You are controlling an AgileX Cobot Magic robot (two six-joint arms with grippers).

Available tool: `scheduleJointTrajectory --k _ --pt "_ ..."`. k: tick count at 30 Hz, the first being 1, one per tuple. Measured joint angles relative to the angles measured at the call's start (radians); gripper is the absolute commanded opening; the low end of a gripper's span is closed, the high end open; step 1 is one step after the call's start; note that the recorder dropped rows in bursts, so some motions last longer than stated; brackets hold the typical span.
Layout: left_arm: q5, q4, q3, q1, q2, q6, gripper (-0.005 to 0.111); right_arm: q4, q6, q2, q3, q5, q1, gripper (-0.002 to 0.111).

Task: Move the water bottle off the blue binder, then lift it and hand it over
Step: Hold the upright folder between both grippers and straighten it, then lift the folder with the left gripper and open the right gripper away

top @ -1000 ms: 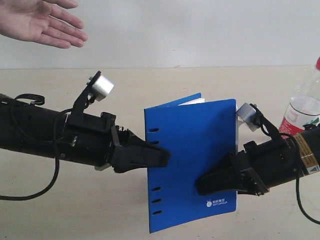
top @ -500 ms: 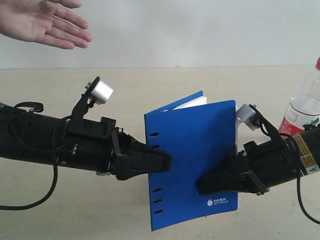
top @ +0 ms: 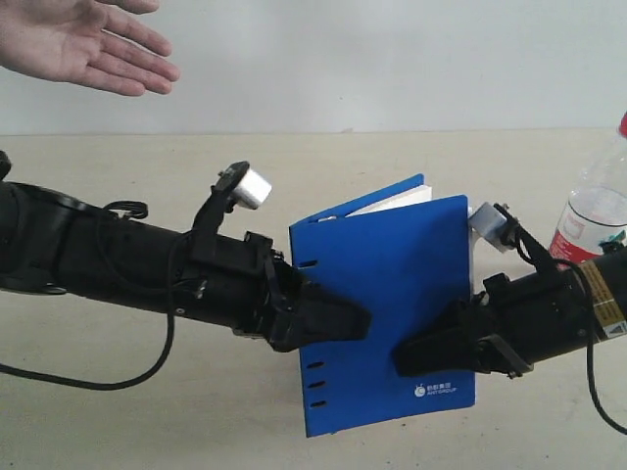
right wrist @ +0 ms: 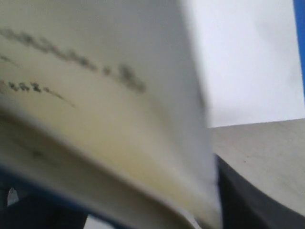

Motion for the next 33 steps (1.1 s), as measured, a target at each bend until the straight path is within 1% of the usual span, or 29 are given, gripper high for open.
scheduleJointTrajectory --k 5,7,10,13,15,17,21,22,23,25,29,33 --pt "-0.041 0.007 -0.050 -0.012 0.031 0.000 0.040 0.000 0.013 0.002 0.000 -0.013 0.000 0.000" --pt "-0.060 0.007 -0.062 -0.012 0.031 0.002 0.031 0.000 0.018 0.001 0.000 -0.018 0.000 0.000" --pt "-0.067 0.019 -0.072 -0.012 0.031 0.011 0.005 0.000 0.023 0.001 0.000 -0.023 -0.004 0.000" --pt "-0.067 0.026 -0.074 -0.012 0.031 0.013 0.004 0.000 0.023 0.001 0.000 -0.025 -0.006 0.000" --pt "-0.067 0.026 -0.074 -0.012 0.031 0.013 0.004 0.000 0.023 0.001 0.000 -0.027 -0.006 0.004" --pt "-0.067 0.026 -0.074 -0.012 0.031 0.013 0.004 0.000 0.023 0.001 0.000 -0.029 -0.007 0.013" --pt "-0.067 0.033 -0.074 -0.012 0.018 0.013 0.004 0.000 0.023 0.001 0.000 -0.039 -0.007 0.045" --pt "-0.073 0.041 -0.074 -0.012 0.005 0.013 0.004 0.000 0.023 0.001 0.000 -0.046 -0.007 0.051" --pt "-0.082 0.049 -0.074 -0.013 -0.010 0.013 0.004 0.007 0.023 0.001 -0.001 -0.053 -0.007 0.054" --pt "-0.110 0.057 -0.074 -0.017 -0.048 0.013 0.004 0.028 0.027 0.001 -0.004 -0.062 -0.007 0.057" --pt "-0.169 0.064 -0.052 -0.028 -0.151 0.002 0.004 0.067 0.039 0.001 -0.009 -0.100 -0.003 0.057" --pt "-0.216 0.064 -0.010 -0.030 -0.253 -0.016 0.004 0.063 0.042 0.001 -0.011 -0.112 0.004 0.057"
